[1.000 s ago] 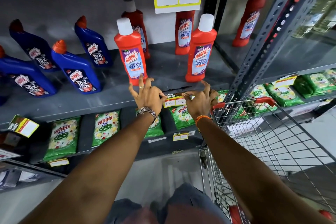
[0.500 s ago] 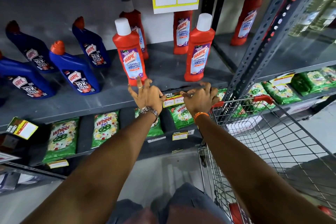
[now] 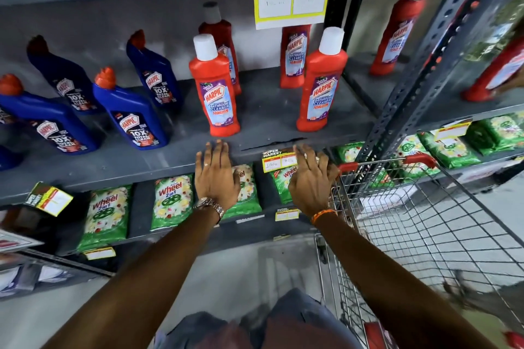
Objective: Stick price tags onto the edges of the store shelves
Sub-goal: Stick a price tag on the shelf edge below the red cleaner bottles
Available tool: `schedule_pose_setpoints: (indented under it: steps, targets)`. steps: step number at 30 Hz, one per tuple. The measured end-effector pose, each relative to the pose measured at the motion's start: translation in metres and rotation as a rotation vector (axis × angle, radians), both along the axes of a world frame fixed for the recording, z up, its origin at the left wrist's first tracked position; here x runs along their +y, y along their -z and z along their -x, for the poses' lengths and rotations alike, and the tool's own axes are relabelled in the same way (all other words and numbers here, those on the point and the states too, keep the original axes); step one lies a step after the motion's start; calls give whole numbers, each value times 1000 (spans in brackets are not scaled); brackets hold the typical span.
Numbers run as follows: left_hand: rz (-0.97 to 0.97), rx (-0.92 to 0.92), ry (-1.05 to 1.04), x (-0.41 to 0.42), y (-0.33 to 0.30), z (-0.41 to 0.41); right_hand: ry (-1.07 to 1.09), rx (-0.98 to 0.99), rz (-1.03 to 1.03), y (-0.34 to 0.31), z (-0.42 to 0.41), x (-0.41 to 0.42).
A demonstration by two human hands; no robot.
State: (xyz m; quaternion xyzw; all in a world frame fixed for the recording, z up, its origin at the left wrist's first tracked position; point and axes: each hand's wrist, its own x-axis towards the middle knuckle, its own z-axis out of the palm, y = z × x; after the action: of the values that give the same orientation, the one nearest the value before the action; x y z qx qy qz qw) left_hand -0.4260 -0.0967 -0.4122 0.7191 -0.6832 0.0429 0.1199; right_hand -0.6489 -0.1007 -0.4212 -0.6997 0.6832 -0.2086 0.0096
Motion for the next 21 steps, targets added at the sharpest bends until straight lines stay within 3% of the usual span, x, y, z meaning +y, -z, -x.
schedule_pose_setpoints:
  steps: [11, 21]
  targets:
    - [-109, -28, 48, 7, 16, -17, -243, 50, -14, 24, -19, -3]
    - [-159, -21, 79, 12, 14, -21, -214, 50, -58, 8, -27, -2]
